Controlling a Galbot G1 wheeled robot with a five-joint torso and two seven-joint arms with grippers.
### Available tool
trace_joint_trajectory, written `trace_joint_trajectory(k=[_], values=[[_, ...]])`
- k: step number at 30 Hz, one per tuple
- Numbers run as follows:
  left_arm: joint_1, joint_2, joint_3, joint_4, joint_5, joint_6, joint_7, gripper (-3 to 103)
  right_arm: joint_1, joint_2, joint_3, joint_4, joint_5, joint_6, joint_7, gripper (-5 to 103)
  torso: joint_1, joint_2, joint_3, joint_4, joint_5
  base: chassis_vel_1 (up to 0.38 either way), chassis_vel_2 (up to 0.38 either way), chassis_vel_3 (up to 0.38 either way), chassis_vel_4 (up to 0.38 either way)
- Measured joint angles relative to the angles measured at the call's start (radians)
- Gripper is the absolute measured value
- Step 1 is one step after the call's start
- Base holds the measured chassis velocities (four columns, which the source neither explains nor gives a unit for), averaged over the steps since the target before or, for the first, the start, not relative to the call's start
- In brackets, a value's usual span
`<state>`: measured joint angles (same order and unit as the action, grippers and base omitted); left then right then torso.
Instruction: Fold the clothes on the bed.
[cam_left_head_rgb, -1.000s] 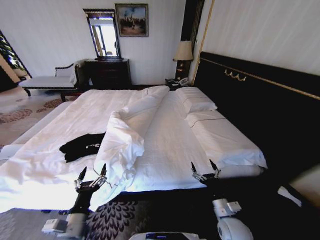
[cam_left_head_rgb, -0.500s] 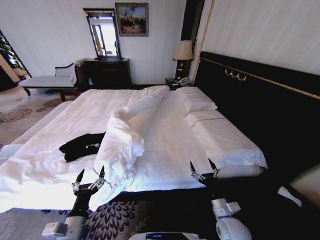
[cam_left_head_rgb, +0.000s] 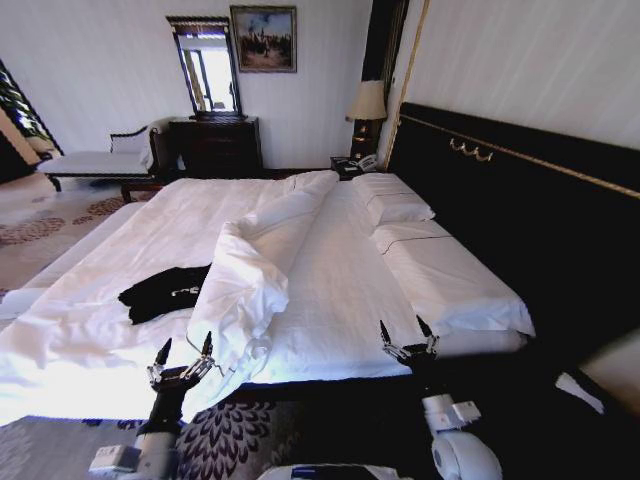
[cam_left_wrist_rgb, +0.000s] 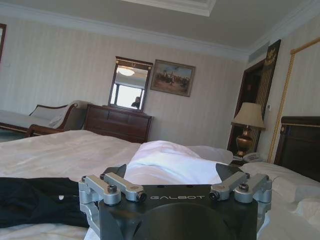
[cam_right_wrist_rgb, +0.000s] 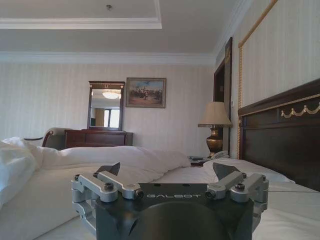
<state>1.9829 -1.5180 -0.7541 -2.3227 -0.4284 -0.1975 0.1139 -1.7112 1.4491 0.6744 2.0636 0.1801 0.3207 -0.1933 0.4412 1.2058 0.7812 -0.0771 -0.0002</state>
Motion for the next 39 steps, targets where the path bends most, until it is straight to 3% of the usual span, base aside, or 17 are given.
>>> trace_joint_trajectory(k=[39], values=[[-0.021,0.011,-0.026,0.048,0.003,-0.003,0.007,100,0.041,0.001,-0.018,-0.026,0.062,-0.05,0.036,100,0.0,0.0,0.0,0.0,0.0001,-0.056,0.052,0.055,-0.055]])
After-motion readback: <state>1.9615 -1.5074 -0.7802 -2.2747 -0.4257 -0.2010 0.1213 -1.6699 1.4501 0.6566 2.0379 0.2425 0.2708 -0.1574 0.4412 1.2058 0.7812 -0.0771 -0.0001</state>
